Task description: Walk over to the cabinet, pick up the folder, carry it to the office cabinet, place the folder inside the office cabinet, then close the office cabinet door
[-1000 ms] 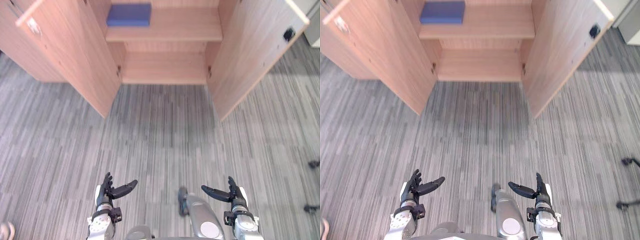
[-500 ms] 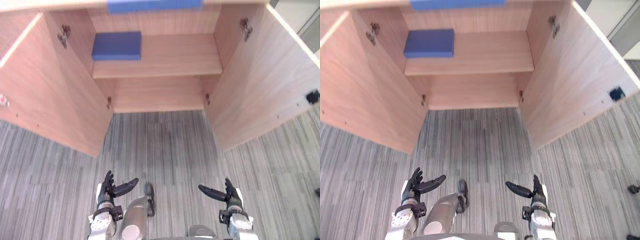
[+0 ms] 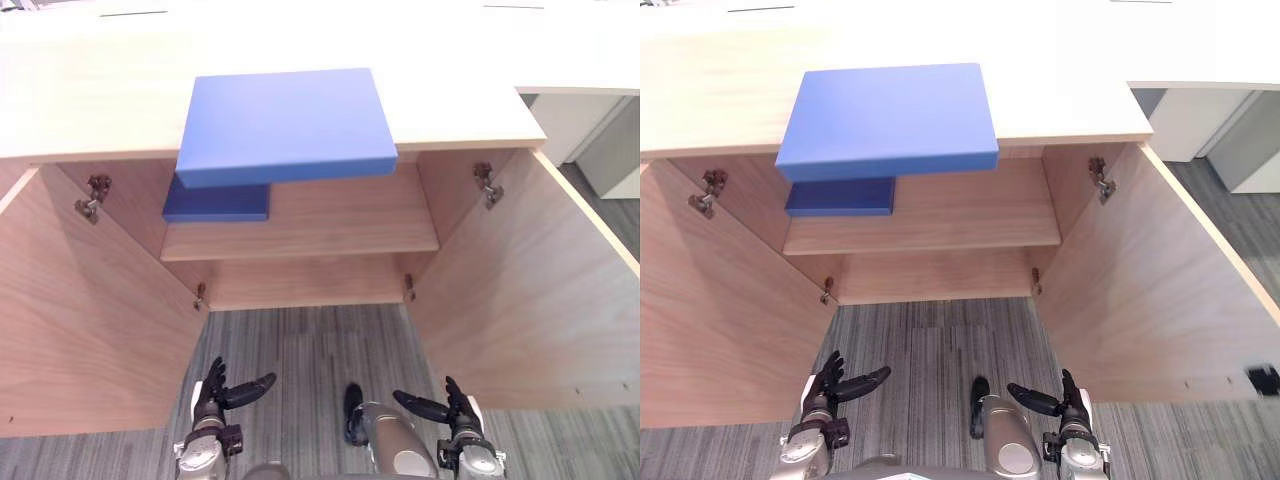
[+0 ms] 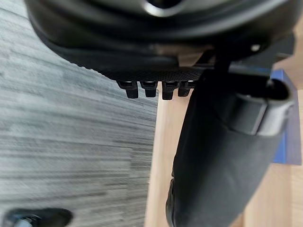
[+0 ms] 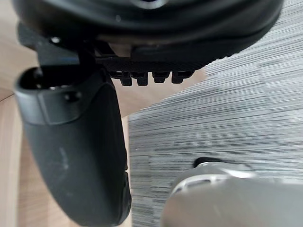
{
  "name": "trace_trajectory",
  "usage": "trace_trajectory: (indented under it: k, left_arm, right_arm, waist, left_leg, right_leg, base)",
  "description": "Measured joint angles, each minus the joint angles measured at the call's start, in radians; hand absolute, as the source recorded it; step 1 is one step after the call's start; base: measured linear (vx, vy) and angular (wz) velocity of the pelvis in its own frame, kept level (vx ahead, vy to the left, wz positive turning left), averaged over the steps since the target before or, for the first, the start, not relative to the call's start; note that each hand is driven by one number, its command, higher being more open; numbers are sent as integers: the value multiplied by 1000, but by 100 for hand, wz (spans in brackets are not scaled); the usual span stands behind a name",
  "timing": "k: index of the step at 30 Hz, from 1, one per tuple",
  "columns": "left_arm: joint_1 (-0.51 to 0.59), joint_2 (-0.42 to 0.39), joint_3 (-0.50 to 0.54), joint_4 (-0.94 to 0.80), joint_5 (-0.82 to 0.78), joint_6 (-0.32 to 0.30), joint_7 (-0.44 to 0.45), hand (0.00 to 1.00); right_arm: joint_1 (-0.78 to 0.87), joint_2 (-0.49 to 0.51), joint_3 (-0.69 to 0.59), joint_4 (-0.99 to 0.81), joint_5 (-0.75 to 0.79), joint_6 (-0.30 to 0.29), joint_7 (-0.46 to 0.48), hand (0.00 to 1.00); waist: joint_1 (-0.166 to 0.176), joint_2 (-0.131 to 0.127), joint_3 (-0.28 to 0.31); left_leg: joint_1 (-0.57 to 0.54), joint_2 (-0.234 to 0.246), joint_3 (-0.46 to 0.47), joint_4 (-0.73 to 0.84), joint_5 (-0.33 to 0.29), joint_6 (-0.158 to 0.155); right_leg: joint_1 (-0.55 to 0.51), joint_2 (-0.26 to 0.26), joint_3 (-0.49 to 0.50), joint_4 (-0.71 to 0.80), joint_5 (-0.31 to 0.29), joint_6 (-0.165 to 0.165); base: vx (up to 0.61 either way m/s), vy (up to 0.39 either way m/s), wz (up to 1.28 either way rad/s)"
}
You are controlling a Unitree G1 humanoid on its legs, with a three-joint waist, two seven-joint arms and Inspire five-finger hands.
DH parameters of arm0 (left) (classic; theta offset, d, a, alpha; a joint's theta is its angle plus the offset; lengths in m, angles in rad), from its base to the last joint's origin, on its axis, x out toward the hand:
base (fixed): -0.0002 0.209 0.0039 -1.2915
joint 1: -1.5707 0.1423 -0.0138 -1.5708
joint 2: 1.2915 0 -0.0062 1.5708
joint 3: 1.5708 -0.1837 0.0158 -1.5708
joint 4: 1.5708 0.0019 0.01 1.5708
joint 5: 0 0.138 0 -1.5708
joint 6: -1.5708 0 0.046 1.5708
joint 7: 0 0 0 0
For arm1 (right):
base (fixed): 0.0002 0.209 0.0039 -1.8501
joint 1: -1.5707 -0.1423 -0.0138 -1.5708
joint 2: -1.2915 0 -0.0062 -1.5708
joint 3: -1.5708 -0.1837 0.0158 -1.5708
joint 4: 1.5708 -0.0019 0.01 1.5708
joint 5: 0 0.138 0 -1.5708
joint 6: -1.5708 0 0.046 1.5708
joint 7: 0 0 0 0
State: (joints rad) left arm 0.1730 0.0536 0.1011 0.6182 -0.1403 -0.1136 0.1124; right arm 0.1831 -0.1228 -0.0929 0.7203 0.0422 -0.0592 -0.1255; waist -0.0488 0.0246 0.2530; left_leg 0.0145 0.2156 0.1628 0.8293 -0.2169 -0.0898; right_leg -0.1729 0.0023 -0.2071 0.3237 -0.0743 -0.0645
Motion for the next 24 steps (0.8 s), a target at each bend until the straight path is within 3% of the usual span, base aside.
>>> trace_trajectory:
  k: [1, 3, 6, 8, 9, 10, 12, 16, 24]
  left_arm:
    - [19, -12, -2, -22, 1, 0, -4, 100]
    - [31, -16, -16, -44, 1, 0, -7, 100]
    - [28, -25, -21, -88, 1, 0, -6, 100]
    - [22, -25, -21, -126, 0, 0, -5, 100]
    - [23, -28, -21, -155, 0, -1, -3, 100]
    - [24, -28, -20, -171, 0, -3, -3, 100]
    - [28, -20, -19, -253, 4, -7, 17, 100]
    - [68, 6, -8, -408, 66, -29, 79, 100]
    - [187, 23, 8, -729, 240, -88, 172, 100]
  right_arm:
    - [23, 5, -2, -23, 4, 2, -5, 100]
    - [28, 17, -12, -55, 4, -4, -6, 100]
    - [-10, 22, -40, -60, 4, -12, -7, 100]
    - [-13, 28, -62, -56, 4, -12, -8, 100]
    - [-3, 28, -76, -52, 4, -11, -8, 100]
    - [4, 28, -82, -48, 4, -12, -9, 100]
    - [30, 40, -87, -30, 5, -12, -12, 100]
    - [51, 53, -80, -11, 5, -12, -13, 100]
    - [22, 45, -52, 26, -7, -40, -16, 100]
  waist:
    - [16, -3, -2]
    - [34, -17, -9]
    - [45, -15, -14]
    - [51, -11, -16]
    - [49, 2, -22]
    - [51, 7, -27]
    - [51, -24, -43]
    - [56, -21, -44]
    - [64, -16, -48]
  left_leg:
    - [-54, 39, 14, 102, -20, -1]
    - [-107, 43, 45, 60, -43, 6]
    - [-122, 4, 36, -288, -37, 4]
    - [-108, -19, 29, -461, 26, 7]
    - [-97, -31, 23, -557, 149, 20]
    - [-96, -33, 19, -579, 170, 15]
    - [-53, -88, 21, -657, 190, 31]
    - [-3, -140, 18, -722, 201, 44]
    - [33, -158, -15, -765, 218, 50]
  right_leg:
    - [70, 16, -1, -41, -8, -9]
    - [130, 18, 16, -90, -12, -13]
    - [200, 17, 61, -152, -9, -2]
    - [214, 15, 84, -155, -19, 17]
    - [225, 21, 88, -155, -33, 36]
    - [229, 25, 91, -155, -40, 42]
    - [237, -26, 91, -158, -62, 73]
    - [266, -71, 87, -172, -76, 96]
    - [305, -74, 61, -190, -76, 96]
  base:
    - [494, -191, -3]
    - [379, -118, -28]
    - [371, -10, -42]
    - [323, 114, -33]
    - [196, 140, -7]
    - [228, 175, 6]
    - [186, 149, 18]
    - [115, 108, 11]
    - [-3, -6, 11]
